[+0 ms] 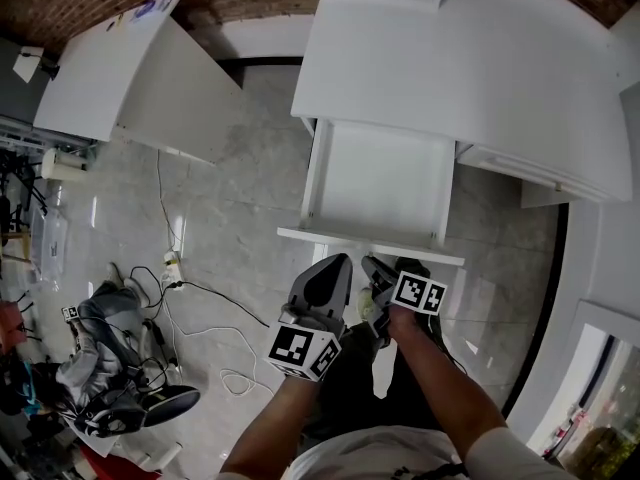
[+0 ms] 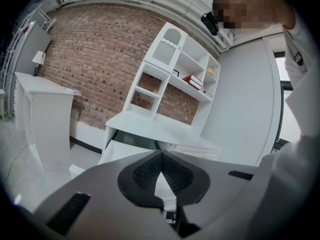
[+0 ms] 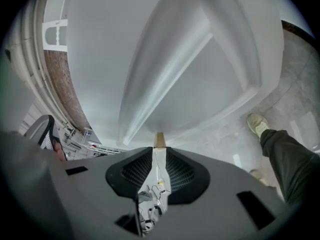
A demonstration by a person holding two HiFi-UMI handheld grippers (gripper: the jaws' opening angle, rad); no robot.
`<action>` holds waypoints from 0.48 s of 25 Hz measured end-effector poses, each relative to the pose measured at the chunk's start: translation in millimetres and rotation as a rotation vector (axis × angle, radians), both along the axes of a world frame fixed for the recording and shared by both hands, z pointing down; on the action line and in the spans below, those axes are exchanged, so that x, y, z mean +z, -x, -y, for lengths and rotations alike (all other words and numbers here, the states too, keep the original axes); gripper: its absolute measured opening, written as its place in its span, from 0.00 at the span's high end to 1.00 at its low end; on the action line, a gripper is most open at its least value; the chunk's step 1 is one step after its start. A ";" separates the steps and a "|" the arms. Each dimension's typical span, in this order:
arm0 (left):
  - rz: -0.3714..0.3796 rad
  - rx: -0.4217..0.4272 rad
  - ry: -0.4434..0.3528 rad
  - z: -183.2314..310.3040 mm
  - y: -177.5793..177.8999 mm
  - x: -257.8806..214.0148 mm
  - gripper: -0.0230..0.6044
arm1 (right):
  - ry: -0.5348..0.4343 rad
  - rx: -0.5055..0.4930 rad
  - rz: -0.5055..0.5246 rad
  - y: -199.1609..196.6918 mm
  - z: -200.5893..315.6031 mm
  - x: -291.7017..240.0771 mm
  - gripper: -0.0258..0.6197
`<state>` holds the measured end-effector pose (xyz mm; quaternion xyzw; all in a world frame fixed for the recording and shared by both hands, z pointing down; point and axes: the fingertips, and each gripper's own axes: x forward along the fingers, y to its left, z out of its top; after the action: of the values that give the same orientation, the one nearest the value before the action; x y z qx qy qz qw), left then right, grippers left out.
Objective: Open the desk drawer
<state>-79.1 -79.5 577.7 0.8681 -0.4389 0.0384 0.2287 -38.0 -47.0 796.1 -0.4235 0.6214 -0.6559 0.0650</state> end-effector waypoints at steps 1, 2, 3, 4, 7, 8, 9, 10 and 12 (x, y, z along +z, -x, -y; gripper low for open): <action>-0.001 0.000 -0.001 0.5 0.0 -3.6 0.94 | 0.013 -0.010 -0.005 0.6 -3.7 -1.7 0.84; -0.002 0.001 -0.002 1.2 0.0 -7.6 0.94 | 0.023 -0.024 -0.011 1.6 -7.5 -4.7 0.84; -0.003 0.001 -0.002 2.2 0.3 -11.6 0.94 | 0.029 -0.040 -0.016 3.2 -10.8 -9.5 0.84; -0.003 0.002 -0.001 3.6 0.9 -15.7 0.94 | 0.030 -0.058 -0.018 5.5 -13.3 -16.4 0.86; -0.002 0.008 0.005 8.3 3.0 -29.3 0.94 | 0.002 -0.123 -0.012 16.2 -18.7 -48.8 0.89; -0.001 0.011 0.005 8.8 3.5 -35.3 0.95 | -0.015 -0.146 -0.007 20.2 -20.9 -62.9 0.89; -0.001 0.013 0.003 9.2 3.9 -42.4 0.95 | -0.034 -0.168 -0.003 23.9 -22.3 -78.2 0.90; -0.003 0.014 -0.001 10.5 4.4 -50.4 0.95 | -0.058 -0.189 -0.003 27.1 -22.0 -94.3 0.90; -0.010 0.012 -0.010 15.9 5.6 -67.8 0.95 | -0.109 -0.226 -0.008 31.2 -16.5 -127.4 0.90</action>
<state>-84.7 -95.3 509.9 0.8721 -0.4326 0.0334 0.2261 -69.1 -30.5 668.6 -0.3493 0.7003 -0.6224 0.0109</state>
